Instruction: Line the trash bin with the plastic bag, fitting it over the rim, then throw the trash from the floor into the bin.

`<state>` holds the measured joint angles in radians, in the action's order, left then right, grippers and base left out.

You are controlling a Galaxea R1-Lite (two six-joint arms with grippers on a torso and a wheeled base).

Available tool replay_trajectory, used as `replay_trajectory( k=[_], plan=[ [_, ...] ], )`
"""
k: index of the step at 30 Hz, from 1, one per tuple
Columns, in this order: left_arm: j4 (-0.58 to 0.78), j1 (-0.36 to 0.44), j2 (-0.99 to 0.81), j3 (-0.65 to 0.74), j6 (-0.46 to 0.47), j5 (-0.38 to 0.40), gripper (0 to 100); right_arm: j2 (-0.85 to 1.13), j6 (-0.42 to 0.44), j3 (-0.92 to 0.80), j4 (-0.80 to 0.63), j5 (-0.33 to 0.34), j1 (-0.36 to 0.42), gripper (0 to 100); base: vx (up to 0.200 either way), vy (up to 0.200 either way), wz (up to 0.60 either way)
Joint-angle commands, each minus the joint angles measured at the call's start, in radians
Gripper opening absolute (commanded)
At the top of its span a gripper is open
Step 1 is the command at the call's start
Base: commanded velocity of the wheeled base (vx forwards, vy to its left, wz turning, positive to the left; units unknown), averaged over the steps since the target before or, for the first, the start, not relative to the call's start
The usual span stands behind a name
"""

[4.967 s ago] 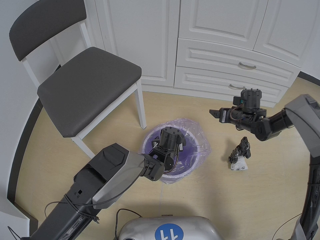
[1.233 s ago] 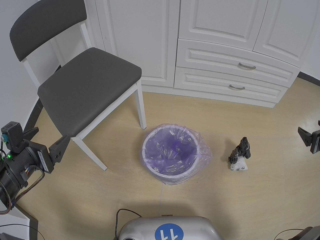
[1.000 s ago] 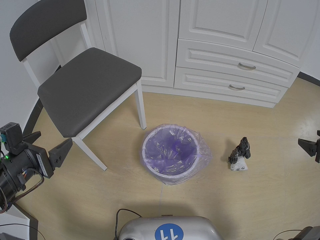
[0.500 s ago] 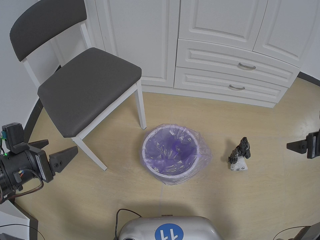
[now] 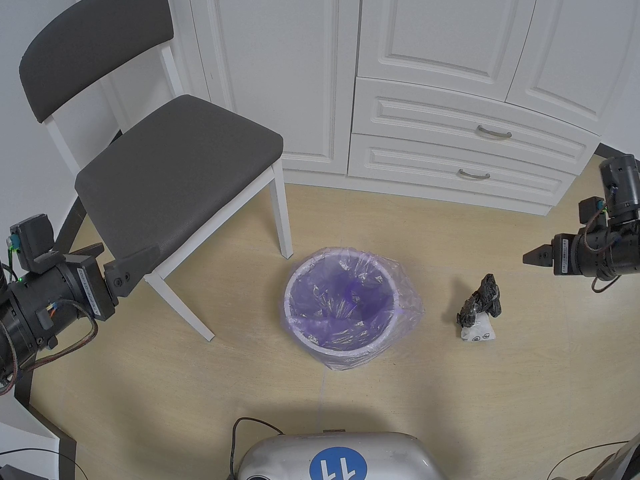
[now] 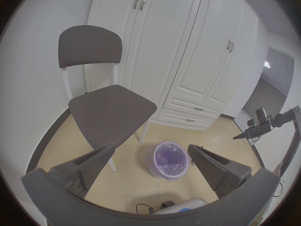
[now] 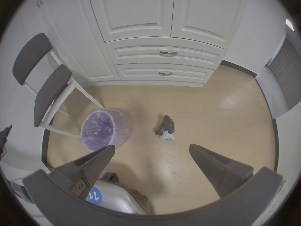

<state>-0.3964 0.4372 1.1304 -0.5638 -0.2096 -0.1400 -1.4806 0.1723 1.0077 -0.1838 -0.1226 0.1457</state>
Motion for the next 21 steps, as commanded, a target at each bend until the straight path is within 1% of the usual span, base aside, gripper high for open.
replay_trajectory(
  k=[1,4,6,8,9,11,13,15,17,18,19,20,21],
  plan=[
    [-0.024,-0.003,0.008,0.018,-0.002,0.002,100,-0.171,-0.005,0.065,0.044,0.050,-0.038,100,0.000,0.000,0.00],
    [-0.029,-0.005,0.014,0.027,0.004,0.002,100,-0.217,-0.004,0.066,0.064,0.054,-0.043,100,0.000,0.000,0.00],
    [-0.079,-0.015,0.034,0.027,-0.002,0.002,100,-0.263,-0.001,0.074,0.113,0.055,-0.063,100,0.000,0.000,0.00],
    [-0.142,-0.018,0.051,0.032,-0.007,0.002,100,-0.290,-0.004,0.071,0.138,0.058,-0.081,100,0.000,0.000,0.00],
    [-0.153,-0.023,0.058,0.032,-0.005,0.003,100,-0.303,-0.005,0.072,0.142,0.058,-0.089,100,0.000,0.000,0.00],
    [-0.154,-0.037,0.061,0.025,-0.007,0.008,100,-0.328,-0.010,0.081,0.145,0.060,-0.114,100,0.000,0.000,0.00],
    [-0.122,-0.048,0.071,0.012,-0.002,0.013,100,-0.356,-0.010,0.100,0.145,0.060,-0.126,100,0.000,0.000,0.00],
    [0.021,-0.069,0.077,-0.053,-0.002,0.010,100,-0.395,-0.010,0.117,0.145,0.060,-0.133,100,0.000,0.000,0.00],
    [0.218,-0.080,0.068,-0.149,-0.013,0.014,100,-0.423,-0.010,0.120,0.147,0.058,-0.138,100,0.000,0.000,0.00],
    [0.235,-0.081,0.066,-0.157,-0.014,0.016,100,-0.426,-0.010,0.121,0.147,0.058,-0.138,100,0.000,0.000,0.00],
    [0.422,-0.089,0.052,-0.263,-0.059,0.017,100,-0.454,-0.008,0.134,0.147,0.055,-0.138,100,0.000,0.000,0.00],
    [0.504,-0.089,0.049,-0.318,-0.102,0.022,100,-0.471,-0.005,0.141,0.147,0.054,-0.140,100,0.000,0.000,0.00],
    [0.544,-0.089,0.049,-0.343,-0.125,0.028,100,-0.481,-0.004,0.146,0.147,0.054,-0.140,100,0.000,0.000,0.00]
  ],
)
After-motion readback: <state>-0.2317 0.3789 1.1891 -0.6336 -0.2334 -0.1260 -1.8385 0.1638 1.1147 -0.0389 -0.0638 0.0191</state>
